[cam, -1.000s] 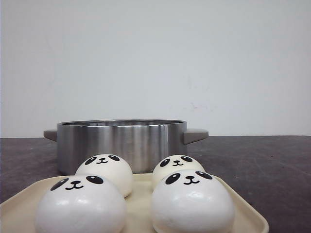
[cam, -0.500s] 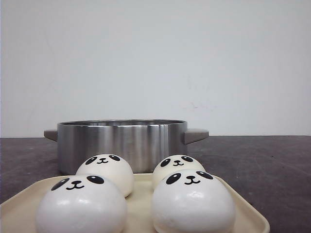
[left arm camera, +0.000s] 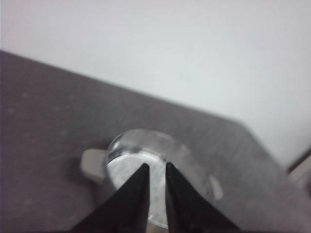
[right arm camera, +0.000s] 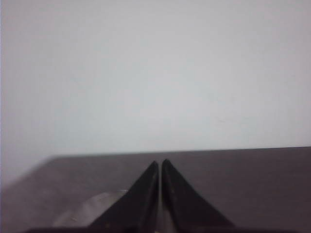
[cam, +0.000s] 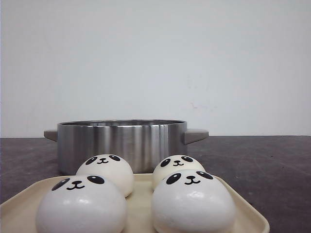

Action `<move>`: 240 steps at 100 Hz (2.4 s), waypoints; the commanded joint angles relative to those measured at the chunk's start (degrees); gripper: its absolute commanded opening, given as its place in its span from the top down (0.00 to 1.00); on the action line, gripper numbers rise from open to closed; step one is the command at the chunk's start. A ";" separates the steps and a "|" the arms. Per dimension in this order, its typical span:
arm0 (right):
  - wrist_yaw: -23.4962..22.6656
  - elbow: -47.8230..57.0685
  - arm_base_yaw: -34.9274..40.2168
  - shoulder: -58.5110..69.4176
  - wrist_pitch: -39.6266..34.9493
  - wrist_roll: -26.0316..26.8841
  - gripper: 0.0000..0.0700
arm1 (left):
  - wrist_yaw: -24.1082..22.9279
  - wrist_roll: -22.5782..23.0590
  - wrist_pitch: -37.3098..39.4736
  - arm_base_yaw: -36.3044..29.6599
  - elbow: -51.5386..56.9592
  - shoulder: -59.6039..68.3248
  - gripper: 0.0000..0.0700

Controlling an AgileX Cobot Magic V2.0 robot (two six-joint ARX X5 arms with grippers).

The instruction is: Steam buns

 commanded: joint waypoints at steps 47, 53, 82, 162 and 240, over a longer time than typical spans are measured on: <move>-14.86 14.32 3.04 18.95 0.22 8.46 0.00 | 0.04 9.29 -9.49 -6.64 25.55 14.97 0.22; -14.84 14.32 4.33 20.09 -1.64 8.17 0.00 | 0.04 9.29 -10.67 -8.72 25.40 14.62 0.22; 9.03 14.32 22.84 25.20 -20.83 4.39 0.00 | -0.90 9.70 -14.73 -15.78 23.61 12.98 0.22; 21.38 14.34 50.47 72.98 -19.39 16.98 0.16 | -3.69 9.53 -14.21 -21.92 17.44 9.31 0.22; 16.85 14.40 47.47 77.66 -13.09 17.88 0.99 | -3.87 9.88 -15.10 -22.71 17.44 8.17 0.22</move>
